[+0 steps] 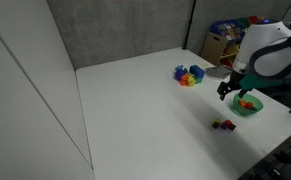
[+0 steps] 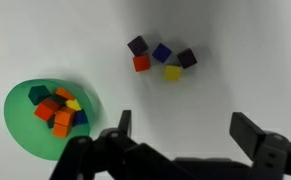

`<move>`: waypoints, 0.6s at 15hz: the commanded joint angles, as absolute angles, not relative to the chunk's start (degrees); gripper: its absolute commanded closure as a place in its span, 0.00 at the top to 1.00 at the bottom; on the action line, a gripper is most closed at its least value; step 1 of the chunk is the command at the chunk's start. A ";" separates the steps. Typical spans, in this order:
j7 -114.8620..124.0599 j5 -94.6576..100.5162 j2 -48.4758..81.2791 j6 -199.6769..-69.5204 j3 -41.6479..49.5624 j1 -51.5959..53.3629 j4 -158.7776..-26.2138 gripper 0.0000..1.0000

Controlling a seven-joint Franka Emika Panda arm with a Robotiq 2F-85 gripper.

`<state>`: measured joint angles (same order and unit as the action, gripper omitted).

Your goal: Move the small yellow block from the table to the tray

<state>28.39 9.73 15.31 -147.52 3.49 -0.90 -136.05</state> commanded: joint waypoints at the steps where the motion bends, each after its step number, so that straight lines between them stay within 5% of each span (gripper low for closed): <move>1: 27.99 5.94 22.57 -150.06 4.80 0.23 -132.07 1.00; 9: 24.36 -3.46 36.69 -158.03 4.73 0.13 -125.65 1.00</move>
